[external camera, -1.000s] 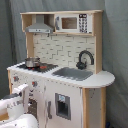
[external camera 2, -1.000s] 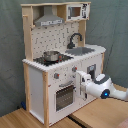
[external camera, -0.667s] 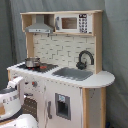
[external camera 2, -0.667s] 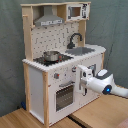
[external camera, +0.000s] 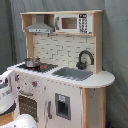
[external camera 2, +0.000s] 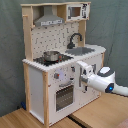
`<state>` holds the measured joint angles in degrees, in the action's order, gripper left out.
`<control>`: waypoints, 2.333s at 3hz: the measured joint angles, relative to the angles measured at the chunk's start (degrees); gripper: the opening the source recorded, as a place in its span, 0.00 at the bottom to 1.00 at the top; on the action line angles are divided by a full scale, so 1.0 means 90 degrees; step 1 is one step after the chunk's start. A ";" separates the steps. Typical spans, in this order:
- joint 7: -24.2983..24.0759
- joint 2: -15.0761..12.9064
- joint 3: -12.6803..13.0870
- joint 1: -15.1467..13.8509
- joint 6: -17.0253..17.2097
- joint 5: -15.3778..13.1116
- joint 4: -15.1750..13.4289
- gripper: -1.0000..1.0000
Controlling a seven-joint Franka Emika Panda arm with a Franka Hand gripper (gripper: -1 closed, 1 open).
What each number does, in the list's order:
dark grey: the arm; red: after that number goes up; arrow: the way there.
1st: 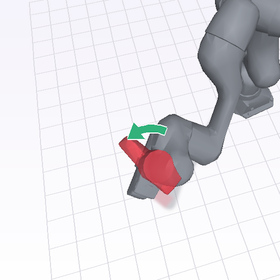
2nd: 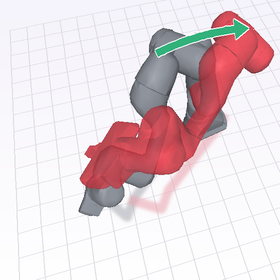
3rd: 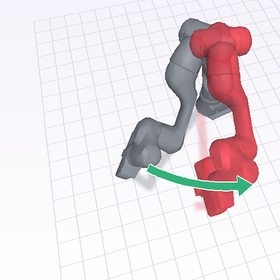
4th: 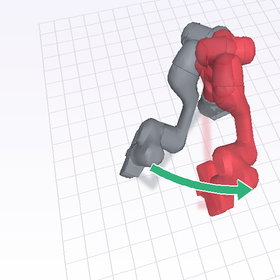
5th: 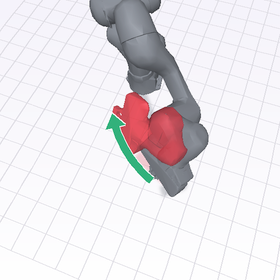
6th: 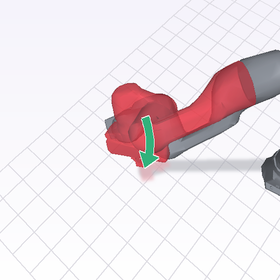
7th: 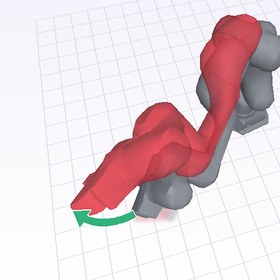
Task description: Play with the kitchen
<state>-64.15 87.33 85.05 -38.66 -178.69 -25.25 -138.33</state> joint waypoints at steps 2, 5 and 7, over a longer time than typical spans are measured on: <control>0.1371 -0.0058 0.0037 -0.0156 0.0307 -0.0013 0.0433 1.00; 0.3666 -0.0178 0.0046 -0.0582 0.0388 -0.0013 0.0840 1.00; 0.5224 -0.0179 -0.0071 -0.0645 0.0536 -0.0013 0.1115 1.00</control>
<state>-17.14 85.72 84.41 -44.47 -173.86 -25.36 -128.30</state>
